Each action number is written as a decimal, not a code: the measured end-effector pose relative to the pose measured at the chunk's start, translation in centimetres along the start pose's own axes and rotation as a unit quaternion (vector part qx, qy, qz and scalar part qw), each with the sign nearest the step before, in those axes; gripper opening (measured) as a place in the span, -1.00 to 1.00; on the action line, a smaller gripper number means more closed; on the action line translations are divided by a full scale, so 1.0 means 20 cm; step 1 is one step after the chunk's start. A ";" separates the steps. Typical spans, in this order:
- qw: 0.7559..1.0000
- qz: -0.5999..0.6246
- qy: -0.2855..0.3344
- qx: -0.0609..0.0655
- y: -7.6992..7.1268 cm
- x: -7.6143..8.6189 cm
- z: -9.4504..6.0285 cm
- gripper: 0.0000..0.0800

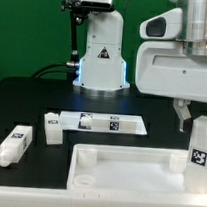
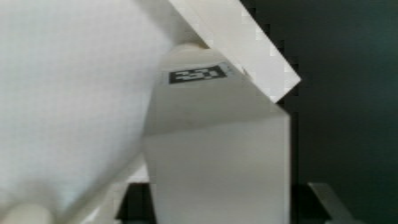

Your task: Assemble desk

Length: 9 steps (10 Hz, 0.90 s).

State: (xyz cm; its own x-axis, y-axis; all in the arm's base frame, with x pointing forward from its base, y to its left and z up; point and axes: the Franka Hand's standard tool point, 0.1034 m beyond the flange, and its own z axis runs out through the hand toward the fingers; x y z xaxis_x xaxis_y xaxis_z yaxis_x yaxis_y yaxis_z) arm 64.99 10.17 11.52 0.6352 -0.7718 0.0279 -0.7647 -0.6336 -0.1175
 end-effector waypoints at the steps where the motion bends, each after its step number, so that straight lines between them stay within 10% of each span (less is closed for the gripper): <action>1: 0.996 0.090 -0.004 0.000 0.02 -0.01 0.00 -0.27; 6: 0.957 0.290 -0.024 -0.002 0.05 0.01 0.00 -0.27; 9: 0.892 0.450 -0.042 0.006 0.05 0.00 0.00 -0.27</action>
Offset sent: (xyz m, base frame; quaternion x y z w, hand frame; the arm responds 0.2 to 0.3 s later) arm 0.0151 -0.0305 0.0040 -0.0128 0.0269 0.0828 0.9961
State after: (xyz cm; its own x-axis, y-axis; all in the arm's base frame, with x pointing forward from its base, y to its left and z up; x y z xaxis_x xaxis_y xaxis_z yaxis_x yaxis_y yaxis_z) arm 64.16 9.48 11.33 -0.2290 -0.9606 -0.1576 -0.9682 0.2416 -0.0655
